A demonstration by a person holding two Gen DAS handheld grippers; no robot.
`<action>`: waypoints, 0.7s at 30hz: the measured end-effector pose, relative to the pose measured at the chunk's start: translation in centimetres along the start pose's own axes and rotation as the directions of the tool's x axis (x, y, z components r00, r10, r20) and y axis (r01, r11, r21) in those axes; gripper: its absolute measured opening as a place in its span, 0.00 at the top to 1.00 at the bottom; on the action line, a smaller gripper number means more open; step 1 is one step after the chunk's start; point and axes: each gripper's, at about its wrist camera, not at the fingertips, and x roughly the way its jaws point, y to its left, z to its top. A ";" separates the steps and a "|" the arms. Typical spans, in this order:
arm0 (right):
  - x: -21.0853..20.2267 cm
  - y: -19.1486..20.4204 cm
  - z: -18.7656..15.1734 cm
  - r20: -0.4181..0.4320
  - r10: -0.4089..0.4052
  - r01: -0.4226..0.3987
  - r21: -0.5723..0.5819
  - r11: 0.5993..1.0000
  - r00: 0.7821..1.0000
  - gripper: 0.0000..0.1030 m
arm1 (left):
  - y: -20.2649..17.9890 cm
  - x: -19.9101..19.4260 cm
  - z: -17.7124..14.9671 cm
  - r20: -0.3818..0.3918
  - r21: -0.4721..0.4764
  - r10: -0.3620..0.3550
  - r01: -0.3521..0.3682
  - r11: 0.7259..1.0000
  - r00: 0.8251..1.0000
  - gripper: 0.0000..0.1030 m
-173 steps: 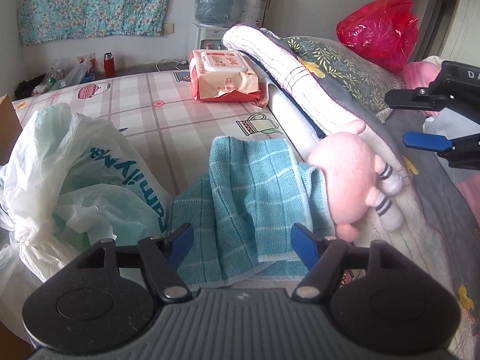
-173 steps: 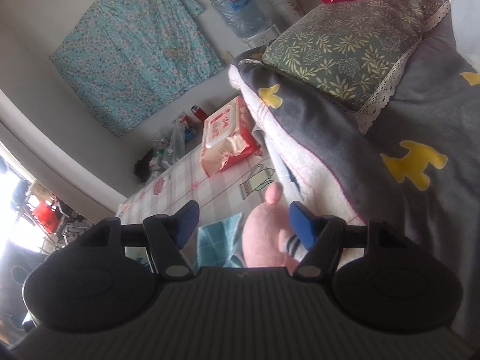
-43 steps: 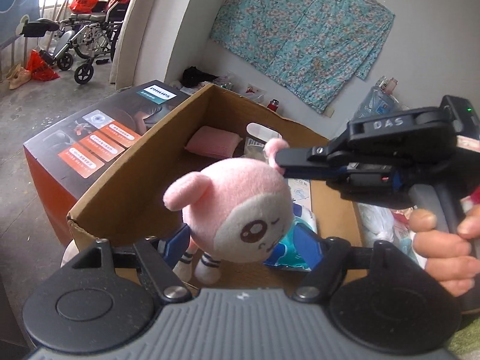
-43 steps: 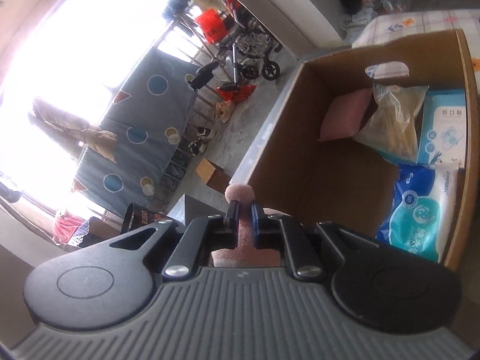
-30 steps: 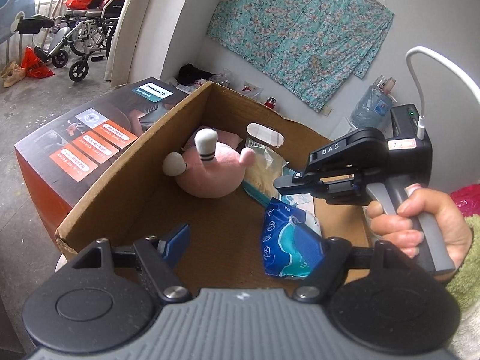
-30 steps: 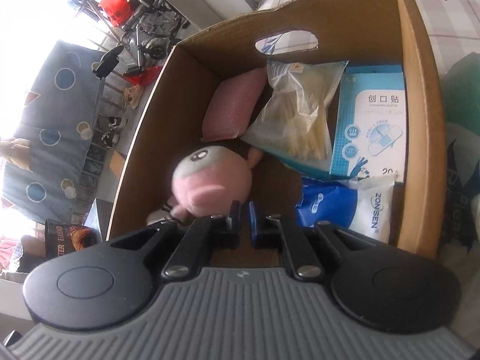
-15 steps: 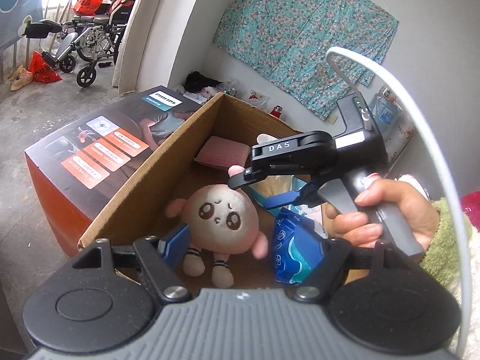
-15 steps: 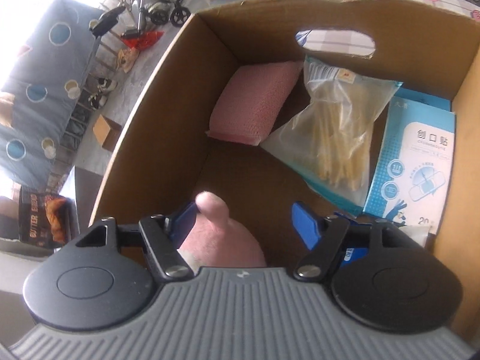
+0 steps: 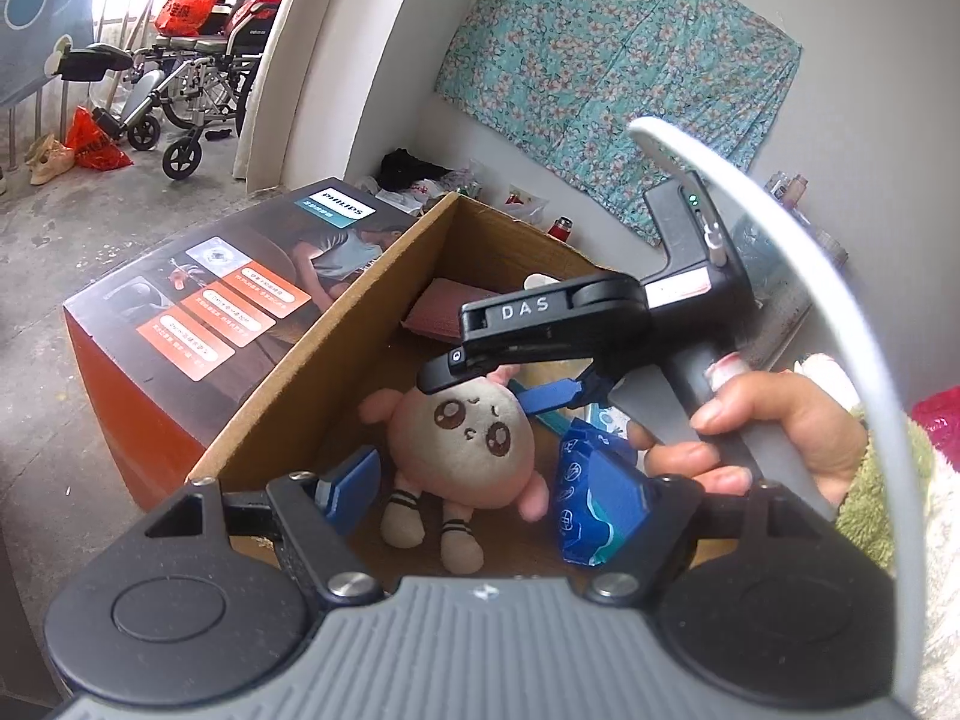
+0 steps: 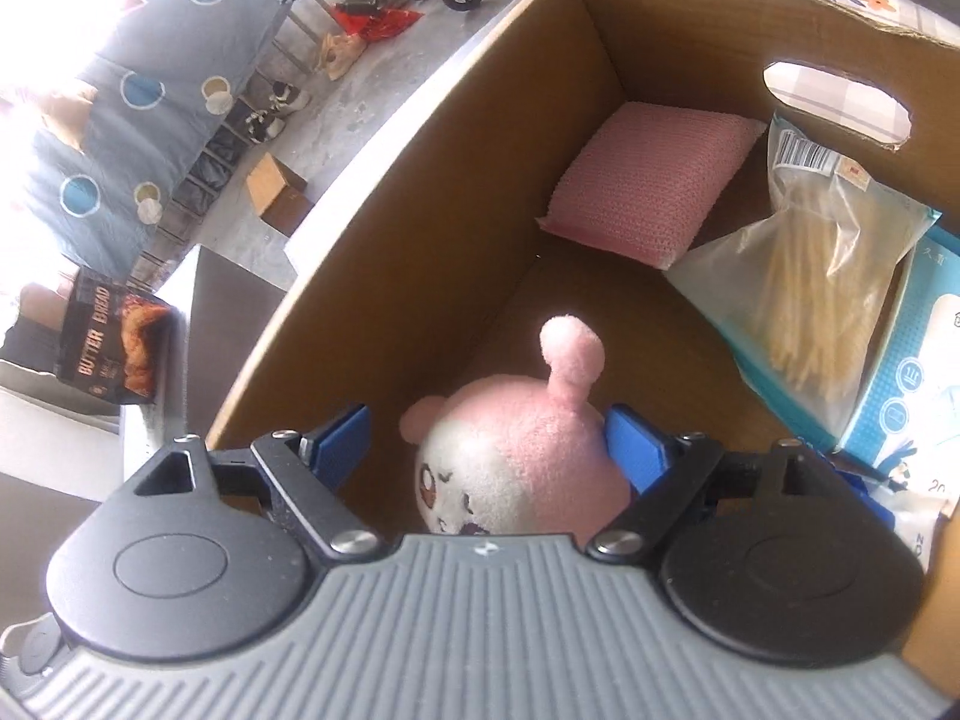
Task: Organize soft objects
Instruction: 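Carry the pink bunny over the cardboard box and lower it inside, then open the right tool and move it back over the blue towel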
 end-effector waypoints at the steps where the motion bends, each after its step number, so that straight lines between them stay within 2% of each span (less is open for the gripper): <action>1: 0.4 0.0 -0.1 -0.005 -0.020 0.020 -0.001 1.000 1.000 0.16 | 0.0 0.0 0.0 -0.001 -0.004 -0.001 0.001 1.000 1.000 0.25; 3: 1.0 -0.3 -0.3 -0.023 -0.061 0.061 0.002 0.998 0.998 0.22 | 0.1 0.1 0.0 -0.005 -0.010 -0.006 0.006 1.000 1.000 0.25; 8: 0.2 -1.8 -0.7 -0.035 -0.060 0.060 0.011 0.998 0.998 0.29 | -0.3 0.3 0.0 -0.012 -0.002 -0.019 0.019 1.000 1.000 0.25; 13: -1.9 -3.6 -0.4 -0.053 -0.118 0.119 0.016 0.993 0.992 0.29 | -0.7 0.6 0.0 -0.015 0.009 -0.036 0.036 0.999 0.999 0.25; 16: -2.6 -4.6 -0.2 -0.061 -0.121 0.123 0.029 0.992 0.991 0.26 | -0.8 0.9 -0.1 -0.022 0.011 -0.034 0.035 0.999 0.999 0.25; 18: -2.6 -4.9 -0.5 -0.044 -0.122 0.123 0.042 0.991 0.992 0.22 | -0.9 1.0 -0.1 -0.023 0.011 -0.033 0.033 0.999 0.999 0.25; 21: -2.8 -4.5 -1.1 0.000 -0.135 0.135 0.042 0.990 0.991 0.22 | -1.2 0.9 -0.3 -0.021 0.016 -0.029 0.029 0.999 0.999 0.24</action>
